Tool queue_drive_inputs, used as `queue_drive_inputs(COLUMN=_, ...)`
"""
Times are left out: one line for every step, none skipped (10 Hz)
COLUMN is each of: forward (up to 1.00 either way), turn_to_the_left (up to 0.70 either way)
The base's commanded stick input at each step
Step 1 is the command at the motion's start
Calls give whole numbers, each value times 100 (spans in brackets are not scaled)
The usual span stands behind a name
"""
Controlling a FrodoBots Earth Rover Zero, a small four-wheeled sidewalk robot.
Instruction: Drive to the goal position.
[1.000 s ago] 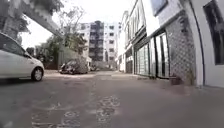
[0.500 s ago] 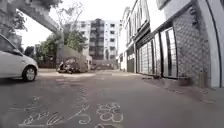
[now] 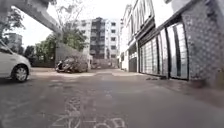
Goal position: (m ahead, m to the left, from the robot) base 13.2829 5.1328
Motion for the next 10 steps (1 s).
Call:
queue_drive_inputs(forward=100, turn_to_the_left=6)
queue_drive_inputs(forward=100, turn_to_the_left=6)
queue_drive_inputs(forward=100, turn_to_the_left=6)
queue_drive_inputs(forward=100, turn_to_the_left=6)
queue_drive_inputs(forward=100, turn_to_the_left=6)
queue_drive_inputs(forward=100, turn_to_the_left=6)
queue_drive_inputs(forward=100, turn_to_the_left=6)
queue_drive_inputs(forward=100, turn_to_the_left=6)
queue_drive_inputs(forward=100, turn_to_the_left=6)
queue_drive_inputs(forward=100, turn_to_the_left=6)
